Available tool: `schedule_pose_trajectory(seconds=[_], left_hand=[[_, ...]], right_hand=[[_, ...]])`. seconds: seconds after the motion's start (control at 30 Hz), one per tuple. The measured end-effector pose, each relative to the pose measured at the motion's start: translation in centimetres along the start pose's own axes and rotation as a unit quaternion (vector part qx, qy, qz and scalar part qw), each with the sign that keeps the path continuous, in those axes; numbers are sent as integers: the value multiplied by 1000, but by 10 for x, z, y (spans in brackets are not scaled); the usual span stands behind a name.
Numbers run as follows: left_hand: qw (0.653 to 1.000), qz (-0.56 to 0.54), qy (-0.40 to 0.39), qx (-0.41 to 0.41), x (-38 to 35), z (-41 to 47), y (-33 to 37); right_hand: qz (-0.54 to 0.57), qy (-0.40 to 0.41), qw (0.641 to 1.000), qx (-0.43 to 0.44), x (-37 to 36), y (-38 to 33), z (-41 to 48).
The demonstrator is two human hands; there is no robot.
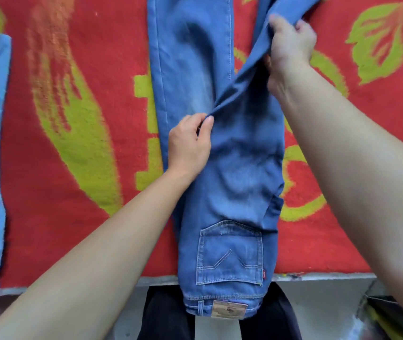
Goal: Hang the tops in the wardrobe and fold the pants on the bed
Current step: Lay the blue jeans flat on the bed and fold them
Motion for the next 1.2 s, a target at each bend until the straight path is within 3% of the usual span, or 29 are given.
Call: schedule_pose_trajectory(seconds=[0.1,0.23,0.27,0.33,0.4,0.5,0.63,0.7,0.73,0.8,0.9,1.0,1.13,1.2], left_hand=[[996,-63,53,-16,29,-6,2],[991,-80,104,39,48,-5,-34],[989,-69,109,73,50,0,-49],[983,-38,109,146,51,11,-77],[979,-11,92,179,48,19,-91],[979,11,75,191,45,24,-92],[977,76,103,173,49,28,-76],[974,117,122,150,50,36,-64],[972,145,122,143,48,42,-60],[960,219,113,135,43,54,-60],[950,251,119,143,40,59,-64],[958,213,134,135,43,62,-53],[967,216,129,28,50,111,-11],[967,217,131,-28,52,149,20]], right_hand=[[-85,-5,986,144,-47,-38,-9],[-245,-129,939,204,-137,-21,-27],[-275,-188,920,206,-155,-4,-32],[-369,-348,840,192,-178,35,-46],[-392,-408,798,210,-179,49,-51],[-337,-360,841,223,-159,35,-52],[-349,-184,849,353,-98,7,-47],[-398,-90,857,316,-60,10,-34],[-422,-85,863,264,-47,22,-25],[-465,-162,849,193,-37,48,-13],[-497,-234,815,183,-36,63,0],[-471,-213,844,145,-39,59,6],[-409,-156,886,152,-53,33,17],[-329,-91,927,155,-65,10,33]])
Point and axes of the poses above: each hand's wrist, its own z-axis towards the middle knuckle, its own x-axis out of the back of the hand, y = z × x, the point moved 7 cm from there along z, towards the middle knuckle, and after that the axes turned 10 degrees about x, right-handed, at the moved point
